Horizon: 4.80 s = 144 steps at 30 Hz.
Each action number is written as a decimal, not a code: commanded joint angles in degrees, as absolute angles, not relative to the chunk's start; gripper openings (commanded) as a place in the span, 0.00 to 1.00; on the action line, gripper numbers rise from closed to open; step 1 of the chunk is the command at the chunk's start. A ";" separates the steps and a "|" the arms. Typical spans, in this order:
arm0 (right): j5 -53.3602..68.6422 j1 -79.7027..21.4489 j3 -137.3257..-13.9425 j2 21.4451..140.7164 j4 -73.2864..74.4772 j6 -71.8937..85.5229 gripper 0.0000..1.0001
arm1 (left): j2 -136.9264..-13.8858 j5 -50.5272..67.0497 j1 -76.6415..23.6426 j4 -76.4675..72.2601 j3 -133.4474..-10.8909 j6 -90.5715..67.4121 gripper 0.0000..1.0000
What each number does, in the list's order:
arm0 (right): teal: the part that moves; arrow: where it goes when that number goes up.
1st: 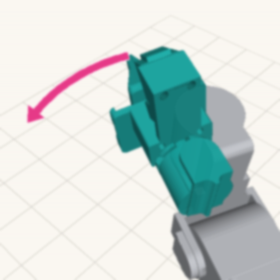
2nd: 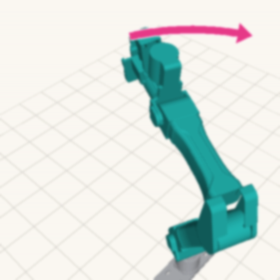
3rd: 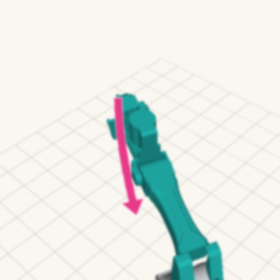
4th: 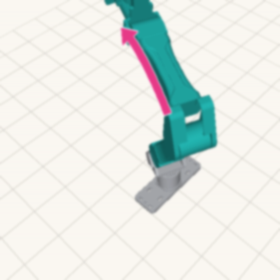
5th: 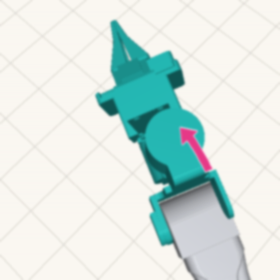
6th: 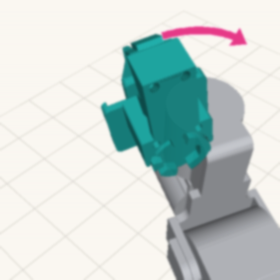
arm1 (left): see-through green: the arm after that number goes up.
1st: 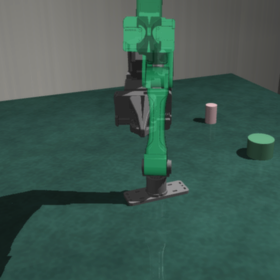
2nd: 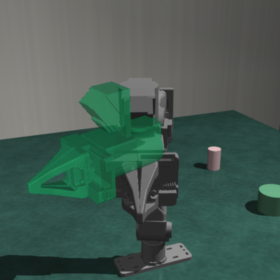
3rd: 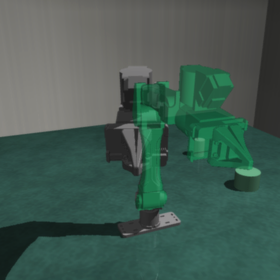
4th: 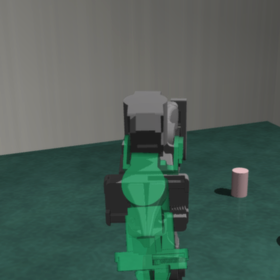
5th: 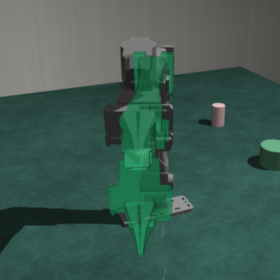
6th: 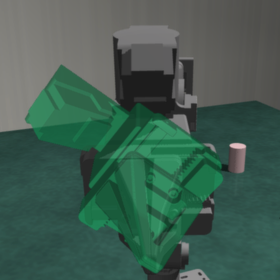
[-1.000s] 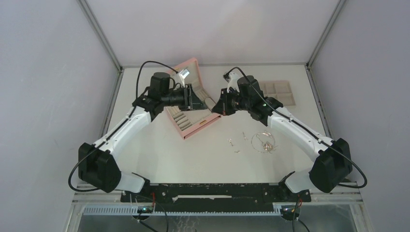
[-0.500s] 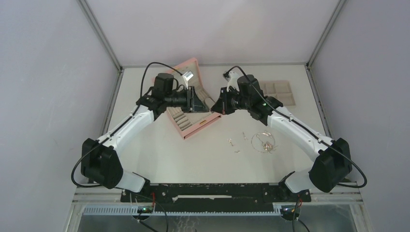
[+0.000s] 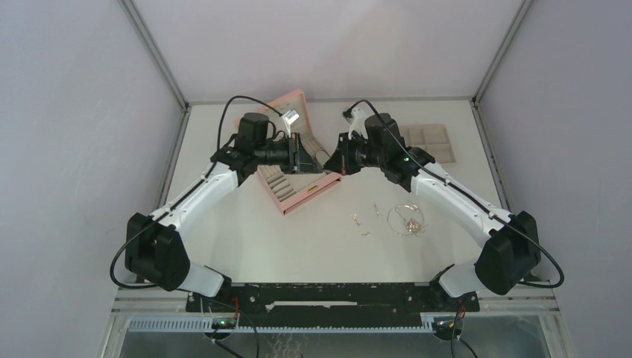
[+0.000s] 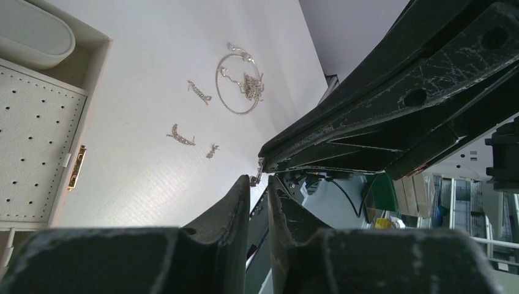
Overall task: Organize the mixed jewelry
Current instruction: Pick up the jewelry from the center of the board.
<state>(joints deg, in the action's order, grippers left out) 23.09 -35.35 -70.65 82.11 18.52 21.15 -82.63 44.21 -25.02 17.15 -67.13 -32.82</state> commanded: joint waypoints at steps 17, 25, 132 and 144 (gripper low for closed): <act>24.74 -35.80 -73.09 82.64 16.36 20.82 0.00 | -82.56 45.32 -25.25 14.28 -68.99 -33.57 0.00; 24.08 -35.79 -73.04 82.15 16.91 21.18 0.00 | -81.91 44.68 -25.22 14.20 -68.64 -33.49 0.00; 31.82 -30.93 -55.98 81.68 -36.96 38.69 0.43 | -78.89 53.70 -16.63 -8.33 -69.35 -58.88 0.00; 32.00 -30.90 -55.99 82.15 -38.90 39.31 0.35 | -78.66 53.61 -16.69 -8.21 -69.18 -58.83 0.00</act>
<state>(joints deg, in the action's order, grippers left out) 31.92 -31.09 -55.64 82.81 -36.16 39.75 -80.55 52.84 -16.91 -6.31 -66.54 -58.52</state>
